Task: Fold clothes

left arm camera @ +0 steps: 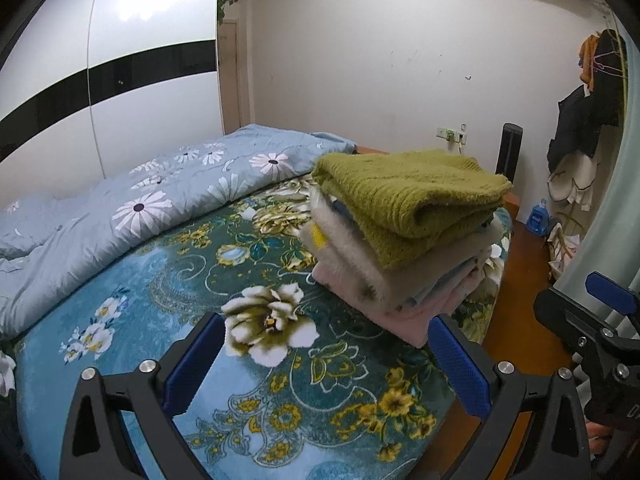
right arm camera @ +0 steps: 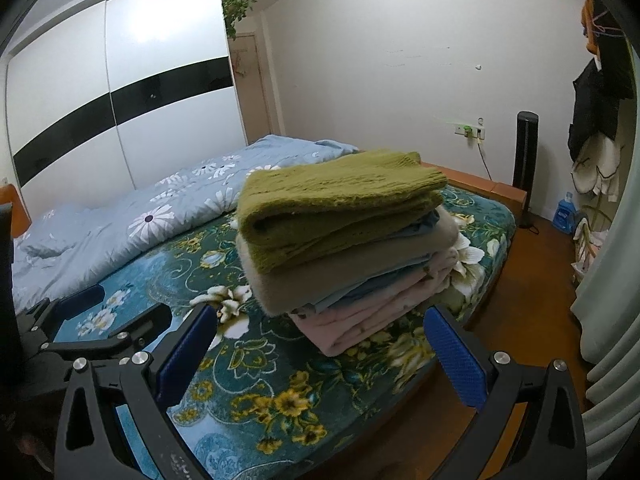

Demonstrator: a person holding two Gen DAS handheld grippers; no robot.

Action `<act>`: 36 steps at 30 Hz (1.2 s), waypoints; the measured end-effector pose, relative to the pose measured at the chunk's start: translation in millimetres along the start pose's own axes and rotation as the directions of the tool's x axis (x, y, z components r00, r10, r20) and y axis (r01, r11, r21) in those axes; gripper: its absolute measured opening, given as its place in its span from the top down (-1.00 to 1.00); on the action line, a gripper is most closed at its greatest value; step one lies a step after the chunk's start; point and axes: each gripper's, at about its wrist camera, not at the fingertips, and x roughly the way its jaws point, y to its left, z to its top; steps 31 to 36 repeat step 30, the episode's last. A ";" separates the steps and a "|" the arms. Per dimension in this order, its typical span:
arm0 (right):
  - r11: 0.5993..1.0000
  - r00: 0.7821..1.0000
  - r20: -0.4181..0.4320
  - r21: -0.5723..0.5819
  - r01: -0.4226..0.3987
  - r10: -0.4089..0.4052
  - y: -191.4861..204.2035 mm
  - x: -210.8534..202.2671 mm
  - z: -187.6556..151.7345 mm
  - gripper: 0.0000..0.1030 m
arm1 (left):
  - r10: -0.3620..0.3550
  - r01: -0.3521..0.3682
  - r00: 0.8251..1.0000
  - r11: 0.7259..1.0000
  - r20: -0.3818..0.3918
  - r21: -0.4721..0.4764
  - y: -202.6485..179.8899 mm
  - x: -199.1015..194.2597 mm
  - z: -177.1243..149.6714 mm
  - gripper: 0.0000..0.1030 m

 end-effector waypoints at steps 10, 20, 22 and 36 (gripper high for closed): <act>1.000 1.000 -0.016 -0.010 -0.010 0.009 6.1 -0.8 -4.6 -1.00 | 0.005 -0.005 1.000 1.000 0.001 0.001 5.7 -5.0 -2.9 -1.00; 1.000 0.999 -0.026 -0.021 -0.019 0.018 9.3 -0.3 -7.2 -1.00 | 0.003 -0.003 1.000 1.000 0.000 0.000 6.6 -6.1 -3.6 -1.00; 1.000 0.999 -0.028 -0.021 -0.020 0.019 9.1 0.1 -7.3 -1.00 | 0.004 -0.004 1.000 1.000 0.000 -0.001 6.0 -5.9 -3.5 -1.00; 0.999 0.999 -0.030 -0.021 -0.024 0.024 8.5 -0.4 -8.4 -1.00 | 0.017 -0.017 1.000 1.000 0.013 0.003 5.0 -7.6 -4.9 -1.00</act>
